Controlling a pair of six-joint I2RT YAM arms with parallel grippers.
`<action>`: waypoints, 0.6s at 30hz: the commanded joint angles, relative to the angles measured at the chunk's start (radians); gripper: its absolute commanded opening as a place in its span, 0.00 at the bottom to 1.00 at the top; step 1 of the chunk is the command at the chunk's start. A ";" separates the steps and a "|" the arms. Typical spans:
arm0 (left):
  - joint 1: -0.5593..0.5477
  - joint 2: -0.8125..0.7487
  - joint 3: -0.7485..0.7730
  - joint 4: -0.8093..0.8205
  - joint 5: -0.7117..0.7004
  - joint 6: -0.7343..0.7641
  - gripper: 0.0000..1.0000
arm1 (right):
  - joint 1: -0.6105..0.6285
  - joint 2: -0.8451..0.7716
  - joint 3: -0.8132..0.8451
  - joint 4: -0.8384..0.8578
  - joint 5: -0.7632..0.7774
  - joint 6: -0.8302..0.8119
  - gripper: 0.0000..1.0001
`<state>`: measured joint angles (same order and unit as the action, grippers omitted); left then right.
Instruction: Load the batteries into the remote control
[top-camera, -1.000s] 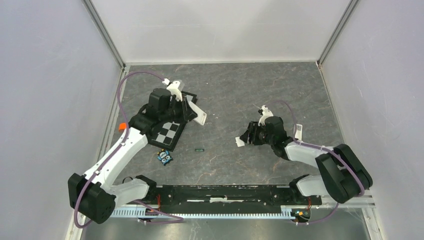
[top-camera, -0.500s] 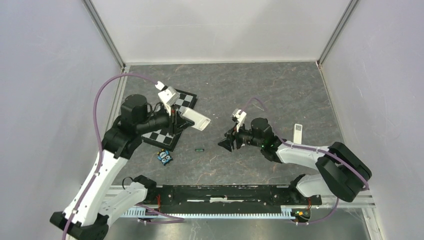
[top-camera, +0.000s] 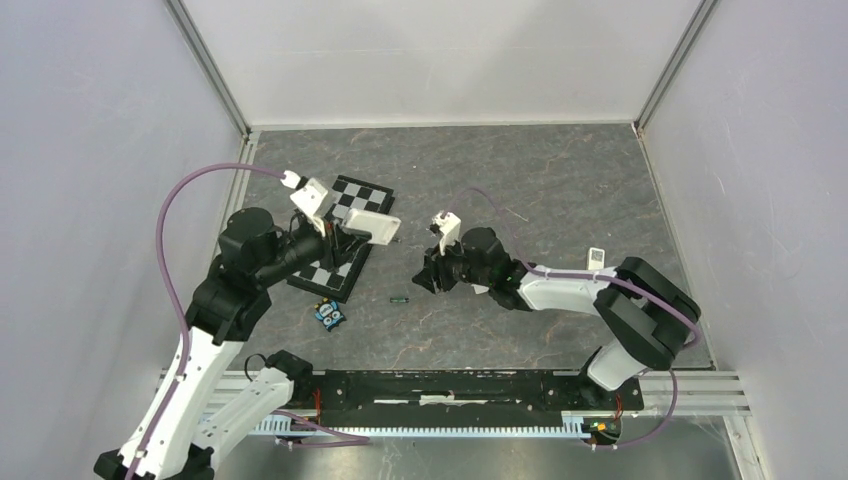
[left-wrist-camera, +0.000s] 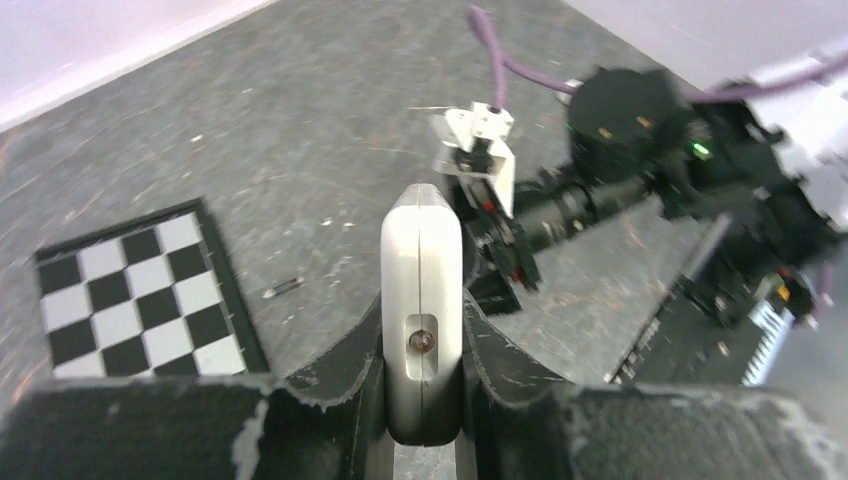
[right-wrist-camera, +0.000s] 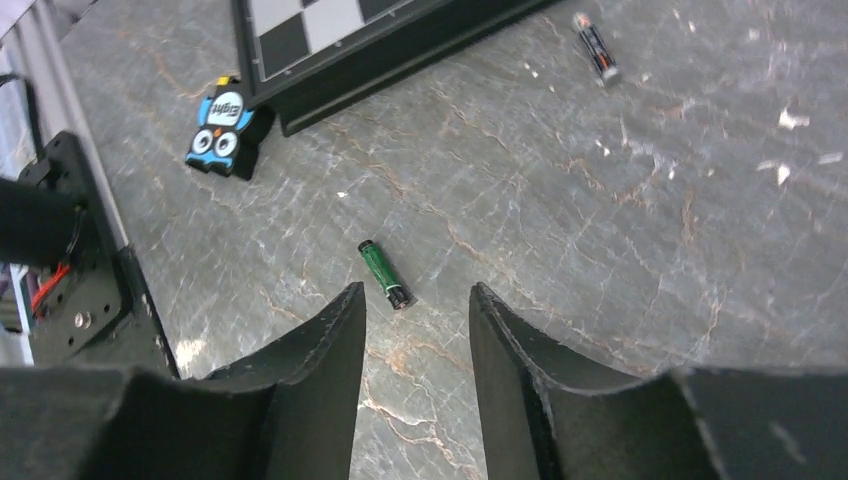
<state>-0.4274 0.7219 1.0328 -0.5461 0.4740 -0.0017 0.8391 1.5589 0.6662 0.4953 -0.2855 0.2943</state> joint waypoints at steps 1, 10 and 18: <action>0.003 0.013 -0.017 0.119 -0.320 -0.145 0.02 | 0.056 0.055 0.092 -0.215 0.186 0.204 0.48; 0.003 0.000 -0.037 0.080 -0.543 -0.261 0.02 | 0.163 0.165 0.306 -0.488 0.337 0.632 0.54; 0.004 -0.040 -0.049 0.042 -0.620 -0.288 0.02 | 0.200 0.275 0.471 -0.807 0.433 0.968 0.57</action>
<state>-0.4271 0.7059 0.9745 -0.5053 -0.0547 -0.2436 1.0248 1.7824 1.0489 -0.1089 0.0620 1.0458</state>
